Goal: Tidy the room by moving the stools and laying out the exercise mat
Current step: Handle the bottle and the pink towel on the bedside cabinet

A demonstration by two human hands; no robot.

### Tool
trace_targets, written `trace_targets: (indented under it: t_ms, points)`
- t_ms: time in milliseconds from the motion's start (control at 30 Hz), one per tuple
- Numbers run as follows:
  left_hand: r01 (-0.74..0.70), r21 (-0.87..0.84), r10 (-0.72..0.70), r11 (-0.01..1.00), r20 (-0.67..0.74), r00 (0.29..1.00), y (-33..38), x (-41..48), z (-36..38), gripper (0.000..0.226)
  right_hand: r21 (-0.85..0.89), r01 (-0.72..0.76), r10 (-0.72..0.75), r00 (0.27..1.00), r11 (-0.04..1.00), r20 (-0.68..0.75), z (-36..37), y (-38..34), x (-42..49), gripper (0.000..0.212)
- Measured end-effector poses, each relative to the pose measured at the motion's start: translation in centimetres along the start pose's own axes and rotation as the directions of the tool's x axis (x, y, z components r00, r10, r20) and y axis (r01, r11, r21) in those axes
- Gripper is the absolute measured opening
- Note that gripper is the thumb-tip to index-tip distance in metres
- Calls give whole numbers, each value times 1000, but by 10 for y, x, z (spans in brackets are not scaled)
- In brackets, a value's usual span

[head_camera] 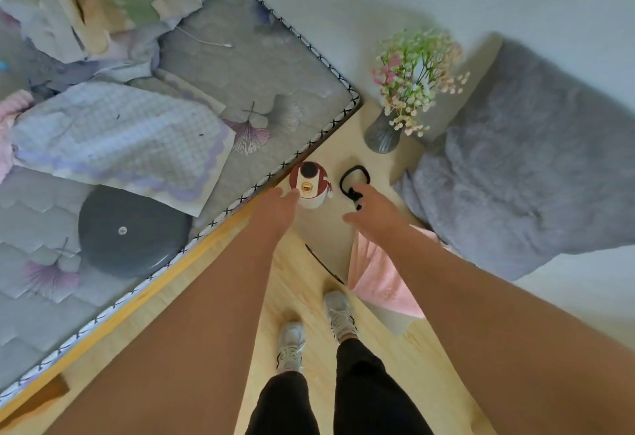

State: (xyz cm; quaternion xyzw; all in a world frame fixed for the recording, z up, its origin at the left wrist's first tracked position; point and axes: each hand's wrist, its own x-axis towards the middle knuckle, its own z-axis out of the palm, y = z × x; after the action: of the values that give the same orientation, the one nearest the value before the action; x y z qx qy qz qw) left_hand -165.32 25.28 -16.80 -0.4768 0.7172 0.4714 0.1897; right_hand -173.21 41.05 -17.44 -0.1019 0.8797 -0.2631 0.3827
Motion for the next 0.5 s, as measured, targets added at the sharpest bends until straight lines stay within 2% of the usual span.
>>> trace_targets:
  t_ms: [67,267,400,500]
  points:
    - [46,-84,-49,995,-31,998,8,17,4,51,-32,55,-54,998,998,17,-1,-9,28,63]
    - [52,-203,-58,978,-25,998,13,52,17,47,-93,104,-92,987,990,129,11,-25,83,83]
    - [99,-263,-91,960,40,995,11,58,22,37,-125,161,-134,970,979,204,28,-34,98,73]
    - [126,-330,-119,936,41,992,8,56,25,37,-98,169,-146,967,981,209,30,-34,99,75]
